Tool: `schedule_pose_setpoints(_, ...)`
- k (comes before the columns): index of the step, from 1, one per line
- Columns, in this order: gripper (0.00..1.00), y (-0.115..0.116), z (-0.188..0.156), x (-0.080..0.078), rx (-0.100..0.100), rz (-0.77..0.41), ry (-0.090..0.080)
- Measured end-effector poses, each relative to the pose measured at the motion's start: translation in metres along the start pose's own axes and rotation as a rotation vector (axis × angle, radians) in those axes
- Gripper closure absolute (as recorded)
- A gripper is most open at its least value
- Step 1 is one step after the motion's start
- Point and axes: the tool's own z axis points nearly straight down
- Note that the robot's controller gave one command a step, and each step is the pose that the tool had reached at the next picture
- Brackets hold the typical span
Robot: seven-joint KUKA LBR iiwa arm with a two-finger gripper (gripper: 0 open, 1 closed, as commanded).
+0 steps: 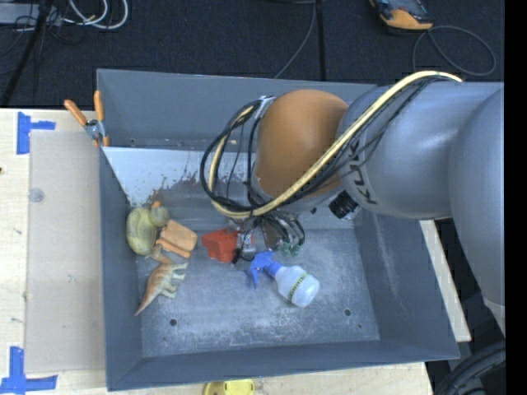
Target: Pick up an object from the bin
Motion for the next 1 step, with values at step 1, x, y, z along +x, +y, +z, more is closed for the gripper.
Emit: schedule_pose_setpoints(1,1.0,-0.0012,-0.1238,0.0033,0.0,0.016,-0.001)
